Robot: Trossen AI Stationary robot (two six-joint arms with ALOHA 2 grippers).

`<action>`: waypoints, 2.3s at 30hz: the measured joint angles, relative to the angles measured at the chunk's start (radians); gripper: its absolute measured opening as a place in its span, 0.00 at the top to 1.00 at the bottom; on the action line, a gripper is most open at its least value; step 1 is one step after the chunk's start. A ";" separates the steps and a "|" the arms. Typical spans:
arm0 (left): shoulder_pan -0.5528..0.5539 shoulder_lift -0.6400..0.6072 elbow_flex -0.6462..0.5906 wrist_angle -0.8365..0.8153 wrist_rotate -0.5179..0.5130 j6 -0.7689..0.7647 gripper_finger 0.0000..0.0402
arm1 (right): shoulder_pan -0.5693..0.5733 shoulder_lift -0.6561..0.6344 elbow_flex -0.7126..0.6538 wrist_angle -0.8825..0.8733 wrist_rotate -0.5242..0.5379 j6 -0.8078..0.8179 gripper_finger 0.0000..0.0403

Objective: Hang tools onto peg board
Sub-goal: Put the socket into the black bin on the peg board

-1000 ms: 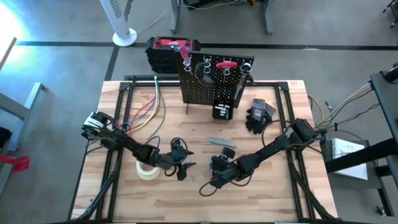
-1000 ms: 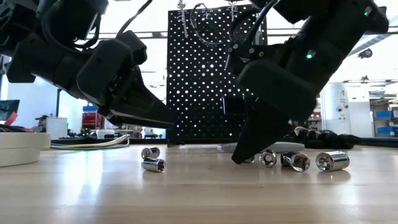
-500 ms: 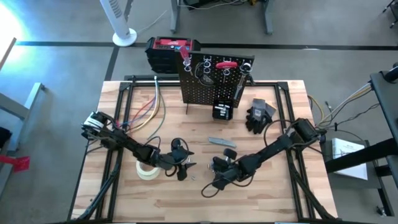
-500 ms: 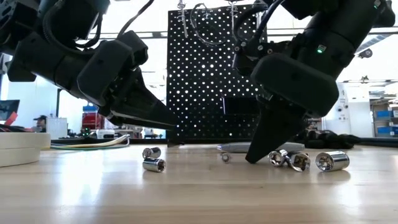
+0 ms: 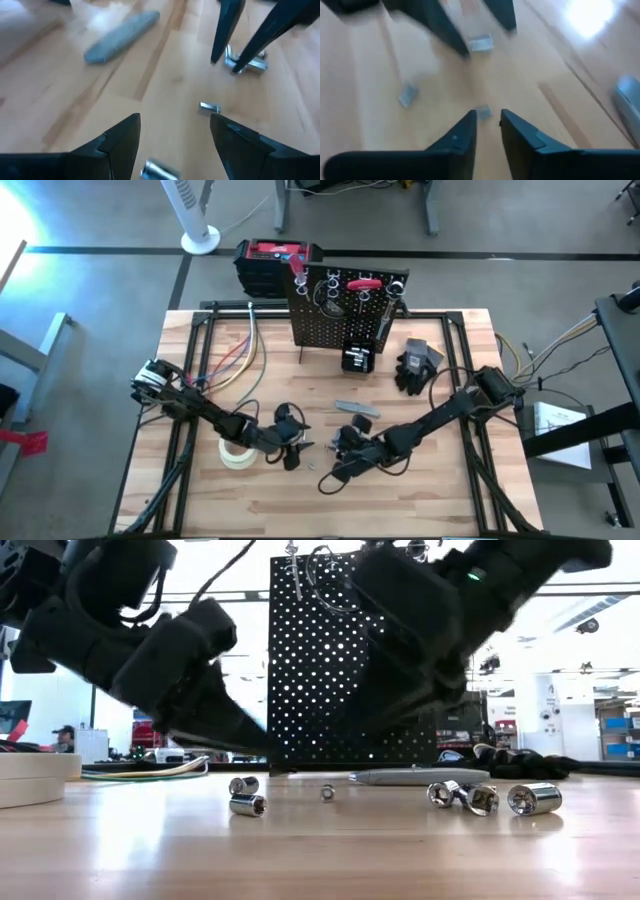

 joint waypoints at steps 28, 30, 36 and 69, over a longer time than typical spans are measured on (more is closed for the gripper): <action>-0.001 0.082 0.139 -0.281 0.032 -0.083 0.76 | -0.052 0.050 0.000 0.128 0.005 -0.076 0.52; -0.002 0.091 0.161 -0.298 0.046 -0.046 0.80 | -0.055 0.050 0.000 0.128 0.005 -0.103 0.52; -0.003 0.061 0.257 -0.433 0.077 0.028 0.81 | -0.058 0.050 0.000 0.131 -0.021 -0.135 0.52; -0.077 -0.138 0.224 -0.611 -0.070 -0.072 0.81 | -0.168 0.195 0.033 0.298 -0.199 -0.326 0.20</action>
